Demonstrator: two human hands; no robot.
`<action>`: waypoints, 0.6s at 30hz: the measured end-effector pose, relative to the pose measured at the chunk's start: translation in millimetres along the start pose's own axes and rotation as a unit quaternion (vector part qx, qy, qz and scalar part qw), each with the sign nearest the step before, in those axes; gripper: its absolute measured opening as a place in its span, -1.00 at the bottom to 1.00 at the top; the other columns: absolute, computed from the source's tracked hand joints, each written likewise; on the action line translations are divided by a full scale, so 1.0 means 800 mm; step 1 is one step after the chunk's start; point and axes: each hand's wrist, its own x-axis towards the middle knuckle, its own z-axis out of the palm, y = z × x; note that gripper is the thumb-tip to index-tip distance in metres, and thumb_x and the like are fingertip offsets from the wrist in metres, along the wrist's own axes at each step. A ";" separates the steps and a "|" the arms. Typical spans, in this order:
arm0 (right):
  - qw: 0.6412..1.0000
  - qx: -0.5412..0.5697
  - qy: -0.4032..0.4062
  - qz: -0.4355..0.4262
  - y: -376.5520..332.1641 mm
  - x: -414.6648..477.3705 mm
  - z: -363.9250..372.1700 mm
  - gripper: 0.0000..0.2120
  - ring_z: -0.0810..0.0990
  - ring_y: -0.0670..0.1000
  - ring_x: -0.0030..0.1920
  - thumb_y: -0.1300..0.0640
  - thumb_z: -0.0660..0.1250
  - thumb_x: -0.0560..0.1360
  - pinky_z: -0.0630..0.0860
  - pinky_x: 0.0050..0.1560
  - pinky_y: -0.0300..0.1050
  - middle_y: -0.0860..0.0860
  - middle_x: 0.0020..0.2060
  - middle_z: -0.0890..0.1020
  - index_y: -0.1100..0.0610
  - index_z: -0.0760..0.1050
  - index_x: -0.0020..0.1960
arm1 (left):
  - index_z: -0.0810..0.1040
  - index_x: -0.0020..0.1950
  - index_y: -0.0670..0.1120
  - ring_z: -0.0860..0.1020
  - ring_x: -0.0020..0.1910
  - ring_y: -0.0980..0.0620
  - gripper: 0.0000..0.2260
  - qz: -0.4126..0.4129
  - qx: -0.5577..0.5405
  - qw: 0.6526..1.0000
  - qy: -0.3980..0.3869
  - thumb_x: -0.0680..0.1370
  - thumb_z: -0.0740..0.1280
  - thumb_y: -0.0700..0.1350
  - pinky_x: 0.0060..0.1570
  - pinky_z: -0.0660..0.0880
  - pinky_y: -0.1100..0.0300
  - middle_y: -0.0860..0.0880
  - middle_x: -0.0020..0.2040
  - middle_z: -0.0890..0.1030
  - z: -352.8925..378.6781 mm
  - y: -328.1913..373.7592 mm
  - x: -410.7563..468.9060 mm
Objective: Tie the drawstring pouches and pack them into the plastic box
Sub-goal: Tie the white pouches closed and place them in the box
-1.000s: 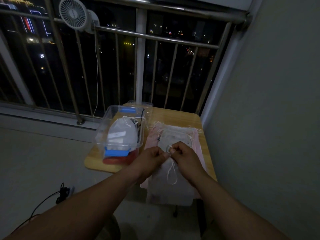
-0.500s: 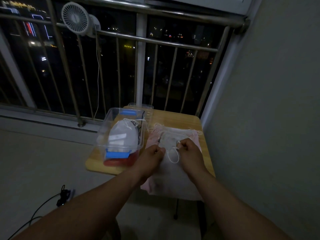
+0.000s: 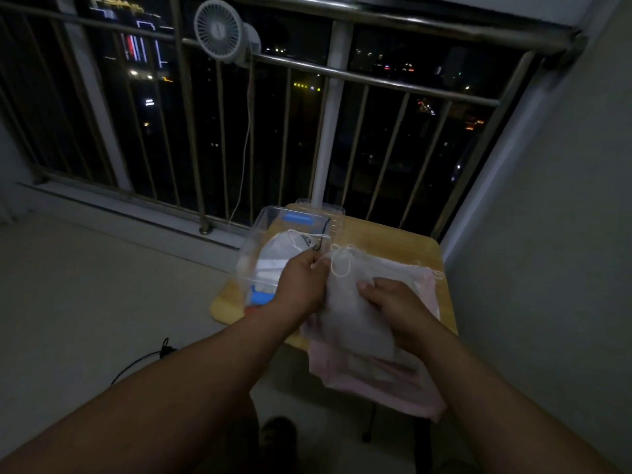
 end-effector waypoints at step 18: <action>0.920 -0.316 0.099 -0.208 -0.082 0.212 0.114 -0.67 0.55 0.10 0.24 0.13 0.23 0.63 0.48 0.10 -0.08 0.09 0.25 0.57 0.10 0.49 0.38 | 0.39 0.46 -0.09 0.50 0.18 -0.15 -0.58 0.121 0.393 0.906 0.100 0.63 0.34 -0.01 0.14 0.53 -0.02 -0.18 0.30 0.45 -0.078 -0.040 0.212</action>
